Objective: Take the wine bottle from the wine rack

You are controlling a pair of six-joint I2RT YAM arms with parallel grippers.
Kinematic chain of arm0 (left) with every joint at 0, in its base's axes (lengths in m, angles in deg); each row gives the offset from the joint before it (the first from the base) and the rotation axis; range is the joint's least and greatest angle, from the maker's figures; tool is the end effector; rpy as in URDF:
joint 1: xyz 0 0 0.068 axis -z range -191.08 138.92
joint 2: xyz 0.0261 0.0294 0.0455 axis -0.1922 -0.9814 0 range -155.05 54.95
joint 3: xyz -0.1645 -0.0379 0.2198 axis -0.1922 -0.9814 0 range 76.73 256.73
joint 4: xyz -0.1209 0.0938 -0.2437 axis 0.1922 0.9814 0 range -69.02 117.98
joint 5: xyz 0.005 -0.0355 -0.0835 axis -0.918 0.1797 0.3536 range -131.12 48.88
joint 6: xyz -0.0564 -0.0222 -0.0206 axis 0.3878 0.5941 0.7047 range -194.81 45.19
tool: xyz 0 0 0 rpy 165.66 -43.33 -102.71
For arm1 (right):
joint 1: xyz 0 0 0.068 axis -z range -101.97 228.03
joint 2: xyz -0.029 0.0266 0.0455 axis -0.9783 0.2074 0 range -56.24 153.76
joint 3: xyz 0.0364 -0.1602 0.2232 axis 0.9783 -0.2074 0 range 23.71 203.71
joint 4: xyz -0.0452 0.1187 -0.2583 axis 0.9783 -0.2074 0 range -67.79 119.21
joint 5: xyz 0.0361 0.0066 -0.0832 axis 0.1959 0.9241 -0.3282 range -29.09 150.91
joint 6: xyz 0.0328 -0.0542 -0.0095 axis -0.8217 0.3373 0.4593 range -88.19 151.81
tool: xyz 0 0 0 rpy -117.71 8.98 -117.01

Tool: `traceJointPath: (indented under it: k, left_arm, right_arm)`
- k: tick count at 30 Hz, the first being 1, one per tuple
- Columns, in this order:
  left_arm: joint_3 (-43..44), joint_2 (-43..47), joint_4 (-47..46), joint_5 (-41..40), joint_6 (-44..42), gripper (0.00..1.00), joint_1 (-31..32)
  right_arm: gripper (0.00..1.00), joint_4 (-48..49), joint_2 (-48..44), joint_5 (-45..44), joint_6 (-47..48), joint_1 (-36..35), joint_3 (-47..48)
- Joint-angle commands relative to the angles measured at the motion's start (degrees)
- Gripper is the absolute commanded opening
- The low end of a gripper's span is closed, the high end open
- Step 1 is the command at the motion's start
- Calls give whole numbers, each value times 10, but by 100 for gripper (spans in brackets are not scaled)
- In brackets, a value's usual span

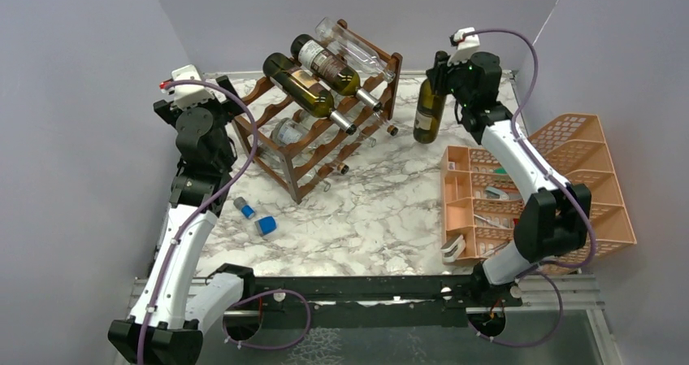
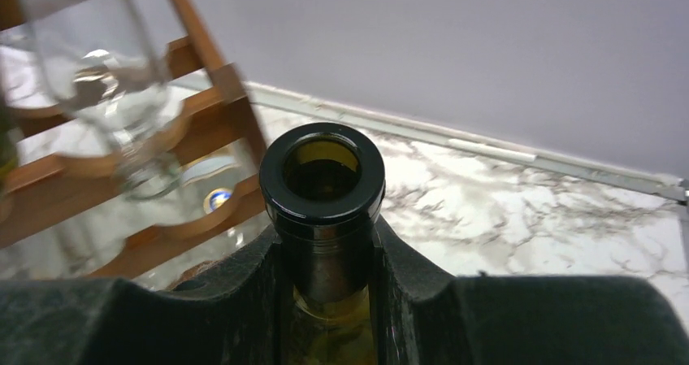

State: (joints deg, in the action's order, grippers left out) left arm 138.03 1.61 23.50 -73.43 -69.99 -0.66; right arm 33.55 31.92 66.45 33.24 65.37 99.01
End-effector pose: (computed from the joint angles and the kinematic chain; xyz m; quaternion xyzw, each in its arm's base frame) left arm 0.2379 -0.0168 0.4370 -0.1741 0.6555 0.0913 0.7291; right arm 0.4018 0.0951 0.3613 -0.1242 0.7472 0.1002 0.6451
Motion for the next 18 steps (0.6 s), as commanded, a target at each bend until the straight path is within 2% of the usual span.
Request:
traceJointPath:
  k: [1,6,12,18]
  left_arm:
    - [-22,21,-56,-41,-34,99,-5]
    - [-44,45,-68,-88,-53,99,-5]
    - [-55,52,-73,-91,-54,99,-4]
    - [-60,56,-69,-83,-41,99,4]
  right_arm:
    - [1,128,44,23,6,27,74]
    - [1,188,117,8,14,53,115]
    - [1,163,216,-10,-26,92,220]
    - [1,163,261,-39,-15,106,257]
